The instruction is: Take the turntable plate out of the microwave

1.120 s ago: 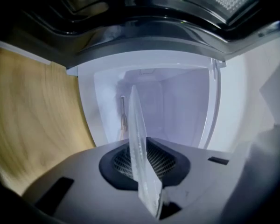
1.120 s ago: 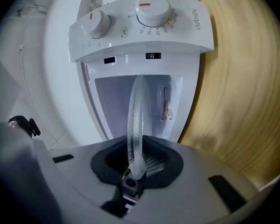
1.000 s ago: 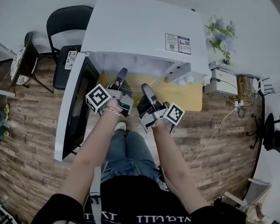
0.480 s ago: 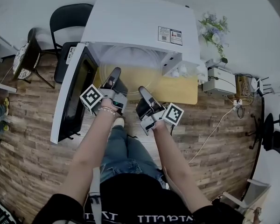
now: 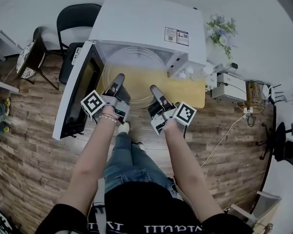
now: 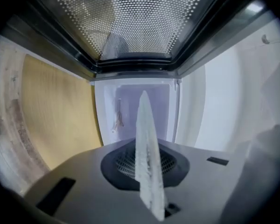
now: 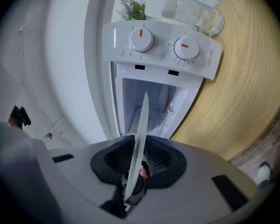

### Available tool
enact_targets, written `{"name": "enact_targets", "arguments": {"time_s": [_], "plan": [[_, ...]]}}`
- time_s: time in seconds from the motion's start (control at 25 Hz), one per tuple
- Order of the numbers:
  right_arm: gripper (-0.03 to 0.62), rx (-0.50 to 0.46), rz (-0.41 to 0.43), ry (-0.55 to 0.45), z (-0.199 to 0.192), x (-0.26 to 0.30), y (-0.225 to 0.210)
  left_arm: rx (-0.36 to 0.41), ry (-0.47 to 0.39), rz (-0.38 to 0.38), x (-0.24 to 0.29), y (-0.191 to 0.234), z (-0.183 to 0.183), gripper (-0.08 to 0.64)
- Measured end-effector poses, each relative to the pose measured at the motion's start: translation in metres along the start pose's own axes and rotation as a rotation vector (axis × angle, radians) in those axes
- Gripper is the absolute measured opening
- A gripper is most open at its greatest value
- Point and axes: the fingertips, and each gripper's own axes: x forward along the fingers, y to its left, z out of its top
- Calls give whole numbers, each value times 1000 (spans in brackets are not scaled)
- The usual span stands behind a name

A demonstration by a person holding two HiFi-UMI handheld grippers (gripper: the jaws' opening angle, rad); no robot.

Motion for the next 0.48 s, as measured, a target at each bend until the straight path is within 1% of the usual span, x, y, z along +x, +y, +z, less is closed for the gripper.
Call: {"name": "enact_targets", "arguments": {"time_s": [0.2, 0.32, 0.48], "plan": [[66, -84, -31, 44, 6, -7, 7, 25, 48, -19, -12, -10, -11, 34], [66, -99, -31, 62, 7, -11, 11, 32, 73, -23, -18, -16, -15, 34], [66, -103, -11, 79, 6, -14, 21, 54, 137, -28, -28, -24, -25, 34]]}}
